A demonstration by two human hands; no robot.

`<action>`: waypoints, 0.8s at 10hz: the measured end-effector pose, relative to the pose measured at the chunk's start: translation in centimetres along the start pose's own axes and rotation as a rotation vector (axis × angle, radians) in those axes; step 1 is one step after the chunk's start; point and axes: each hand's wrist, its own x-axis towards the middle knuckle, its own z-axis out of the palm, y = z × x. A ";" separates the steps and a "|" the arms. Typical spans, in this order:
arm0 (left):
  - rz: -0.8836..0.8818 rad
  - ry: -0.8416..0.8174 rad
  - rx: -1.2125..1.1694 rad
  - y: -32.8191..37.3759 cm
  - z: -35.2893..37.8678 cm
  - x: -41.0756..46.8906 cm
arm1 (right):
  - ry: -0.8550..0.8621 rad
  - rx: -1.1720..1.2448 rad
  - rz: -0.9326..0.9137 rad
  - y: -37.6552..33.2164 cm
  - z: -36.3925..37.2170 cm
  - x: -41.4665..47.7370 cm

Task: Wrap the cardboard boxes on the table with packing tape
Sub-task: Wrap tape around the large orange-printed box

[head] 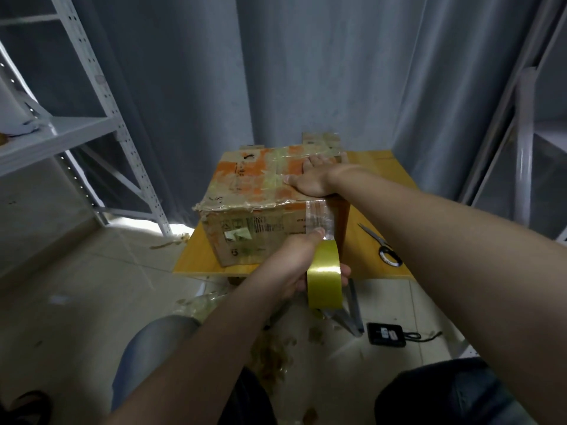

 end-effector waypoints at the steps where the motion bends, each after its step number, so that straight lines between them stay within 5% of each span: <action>1: 0.002 0.029 0.086 -0.6 -0.1 0.3 | 0.002 0.001 0.010 0.0 0.0 -0.2; 4: 0.231 0.071 0.030 -2.5 0.5 0.3 | 0.033 0.041 0.002 0.1 0.2 -0.1; 6: 0.132 0.142 0.043 -2.0 0.2 0.4 | 0.022 0.068 0.007 0.0 0.2 -0.4; 8: 0.047 0.230 0.298 -2.5 0.1 1.1 | 0.036 0.086 0.012 0.0 0.1 -0.7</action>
